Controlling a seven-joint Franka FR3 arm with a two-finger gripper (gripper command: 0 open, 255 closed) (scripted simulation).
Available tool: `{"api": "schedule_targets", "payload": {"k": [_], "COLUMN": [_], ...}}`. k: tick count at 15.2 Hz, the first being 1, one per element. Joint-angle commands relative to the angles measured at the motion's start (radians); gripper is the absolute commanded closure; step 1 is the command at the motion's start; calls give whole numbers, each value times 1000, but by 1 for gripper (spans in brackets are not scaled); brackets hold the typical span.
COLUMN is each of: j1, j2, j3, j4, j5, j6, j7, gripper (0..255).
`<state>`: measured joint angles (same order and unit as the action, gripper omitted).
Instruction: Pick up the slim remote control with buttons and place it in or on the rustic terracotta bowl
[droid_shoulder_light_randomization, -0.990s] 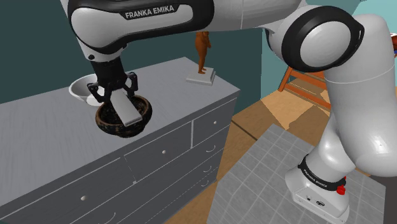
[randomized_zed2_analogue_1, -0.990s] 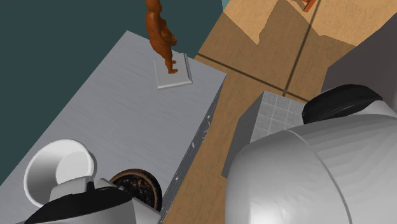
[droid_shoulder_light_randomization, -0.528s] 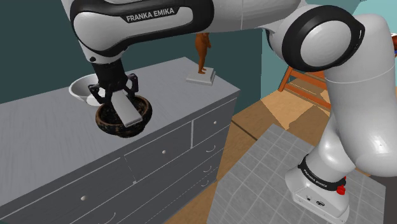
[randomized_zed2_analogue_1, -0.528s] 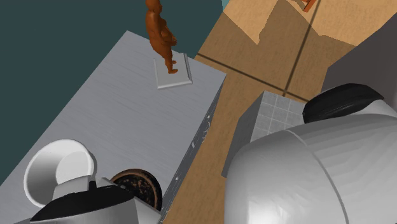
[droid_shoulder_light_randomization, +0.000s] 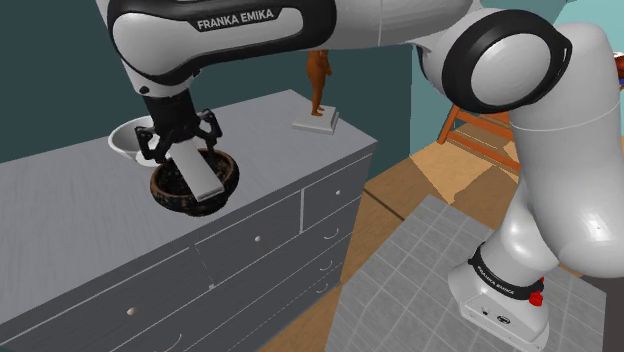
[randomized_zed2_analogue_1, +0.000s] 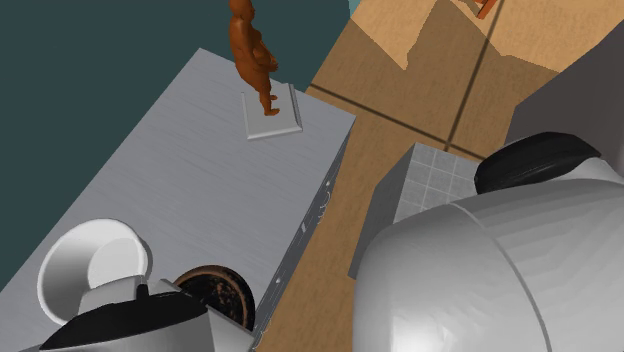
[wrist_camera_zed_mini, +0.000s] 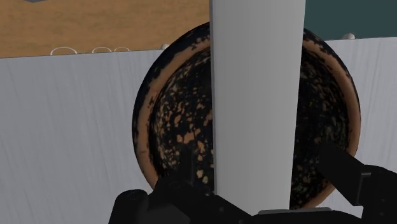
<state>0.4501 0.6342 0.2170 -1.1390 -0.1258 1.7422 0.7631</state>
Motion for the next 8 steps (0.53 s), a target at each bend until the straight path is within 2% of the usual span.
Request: {"api": "schedule_targets", "payload": {"k": [1,3,8], "j1": [6,14,14], "j2": [4,20,20], "j3": [0,0,0], "j4": [58,146,146], "j5": [0,-2,-2], "j6": [-54,-125,-125], "j7": [-1,-4,-4], "gripper": [0,0,0]}}
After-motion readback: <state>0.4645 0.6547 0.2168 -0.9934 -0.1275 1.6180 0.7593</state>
